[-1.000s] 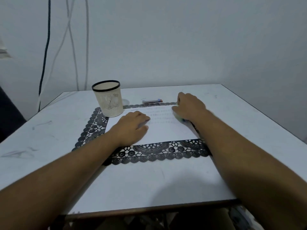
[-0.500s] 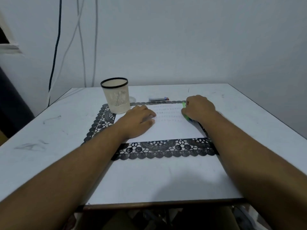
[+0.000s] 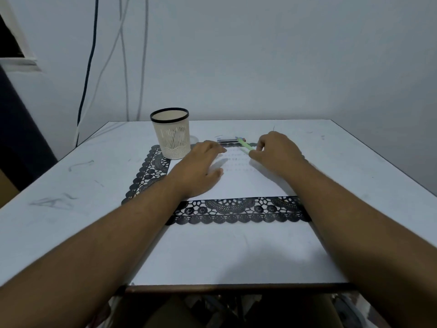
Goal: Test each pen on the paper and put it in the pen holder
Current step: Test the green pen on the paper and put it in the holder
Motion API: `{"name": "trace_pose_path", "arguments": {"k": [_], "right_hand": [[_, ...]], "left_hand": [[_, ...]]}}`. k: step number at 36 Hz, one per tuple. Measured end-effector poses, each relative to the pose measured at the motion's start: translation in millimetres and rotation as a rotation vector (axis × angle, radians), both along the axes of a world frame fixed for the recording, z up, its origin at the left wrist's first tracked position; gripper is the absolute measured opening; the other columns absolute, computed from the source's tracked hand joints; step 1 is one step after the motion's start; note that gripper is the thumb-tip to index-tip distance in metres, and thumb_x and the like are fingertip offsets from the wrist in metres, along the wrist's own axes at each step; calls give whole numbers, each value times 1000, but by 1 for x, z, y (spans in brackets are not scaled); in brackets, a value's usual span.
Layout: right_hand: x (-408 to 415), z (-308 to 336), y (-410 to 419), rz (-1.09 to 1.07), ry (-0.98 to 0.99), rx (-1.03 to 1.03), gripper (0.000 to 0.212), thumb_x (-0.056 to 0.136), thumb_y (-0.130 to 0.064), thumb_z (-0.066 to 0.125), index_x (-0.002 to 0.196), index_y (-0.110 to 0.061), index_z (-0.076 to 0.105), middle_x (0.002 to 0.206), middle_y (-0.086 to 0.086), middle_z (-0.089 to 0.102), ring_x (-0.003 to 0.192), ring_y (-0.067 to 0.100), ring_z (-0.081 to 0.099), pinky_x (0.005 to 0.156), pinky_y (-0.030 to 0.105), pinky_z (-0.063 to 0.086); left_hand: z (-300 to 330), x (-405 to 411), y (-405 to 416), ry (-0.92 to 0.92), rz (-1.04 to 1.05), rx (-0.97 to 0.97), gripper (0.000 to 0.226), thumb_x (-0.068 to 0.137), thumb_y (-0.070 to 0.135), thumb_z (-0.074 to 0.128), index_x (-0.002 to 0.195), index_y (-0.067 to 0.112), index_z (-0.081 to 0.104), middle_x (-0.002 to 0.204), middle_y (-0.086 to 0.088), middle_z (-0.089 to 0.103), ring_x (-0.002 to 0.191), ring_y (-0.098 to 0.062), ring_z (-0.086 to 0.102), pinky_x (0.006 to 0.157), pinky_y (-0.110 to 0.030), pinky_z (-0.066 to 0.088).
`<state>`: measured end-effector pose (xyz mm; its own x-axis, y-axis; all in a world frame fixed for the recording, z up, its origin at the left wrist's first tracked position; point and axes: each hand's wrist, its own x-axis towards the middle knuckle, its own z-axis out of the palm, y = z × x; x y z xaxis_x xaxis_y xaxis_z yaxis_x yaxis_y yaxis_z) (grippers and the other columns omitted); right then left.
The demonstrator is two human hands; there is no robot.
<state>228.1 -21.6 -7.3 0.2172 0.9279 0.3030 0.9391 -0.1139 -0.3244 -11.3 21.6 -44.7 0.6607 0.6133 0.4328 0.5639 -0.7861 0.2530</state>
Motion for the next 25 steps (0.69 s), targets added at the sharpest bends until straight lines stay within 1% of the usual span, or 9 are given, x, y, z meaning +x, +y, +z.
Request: {"name": "trace_pose_path", "arguments": {"k": [2,5,8,10,13,17,20,22,25], "right_hand": [[-7,-2,0,121,68,29,16,89,-35,72,80,-24,64,86,-8,53,80,17,53,64,32,36],[-19,-9,-1,289,76,38,20,91,-38,74,77,-30,62,89,-9,57,81,13,54,66,32,39],[-32,-17,-1,427,46,3,13,95,-40,70,87,-30,69,94,-11,60,86,9,55,74,32,46],[-38,-21,2,482,31,-21,9,96,-38,67,91,-31,71,92,-13,59,86,9,56,77,38,51],[-40,-19,7,494,65,-32,7,96,-34,67,92,-32,72,88,-15,60,82,7,57,75,40,53],[-32,-15,4,478,114,-58,3,94,-30,70,93,-29,73,87,-14,64,78,5,58,69,32,49],[-21,-13,4,436,183,-49,5,94,-27,69,94,-31,73,88,-17,66,79,1,59,68,28,45],[-16,-10,5,416,195,-38,7,96,-27,69,98,-29,75,91,-18,68,82,0,59,69,28,45],[-15,-7,7,416,248,-12,9,98,-27,68,102,-27,77,93,-17,69,84,4,62,74,29,49]], "left_hand": [[2,0,0,-24,15,105,50,95,29,63,143,17,51,144,-1,47,133,-19,39,110,-33,34],[5,0,0,2,45,203,47,91,33,65,135,19,57,133,-1,55,123,-23,47,104,-44,41],[6,0,-3,37,82,212,35,92,37,67,124,23,65,122,4,63,117,-21,52,100,-42,38],[8,0,-4,73,119,220,22,94,38,66,112,28,71,107,8,68,107,-18,58,96,-41,39],[12,-1,-3,56,129,176,10,93,36,68,99,31,74,92,11,66,93,-15,60,87,-41,45],[12,-6,-1,3,157,91,3,92,31,70,94,29,71,88,12,62,83,-11,58,77,-39,51],[12,-8,4,-55,165,15,1,93,26,68,92,26,67,88,13,61,83,-10,57,75,-39,52],[15,-8,7,-97,157,-23,2,93,21,67,92,22,68,89,10,62,85,-13,58,77,-39,51],[19,-9,9,-141,172,-71,4,96,18,66,94,19,69,93,6,62,90,-13,57,76,-29,44]]}}
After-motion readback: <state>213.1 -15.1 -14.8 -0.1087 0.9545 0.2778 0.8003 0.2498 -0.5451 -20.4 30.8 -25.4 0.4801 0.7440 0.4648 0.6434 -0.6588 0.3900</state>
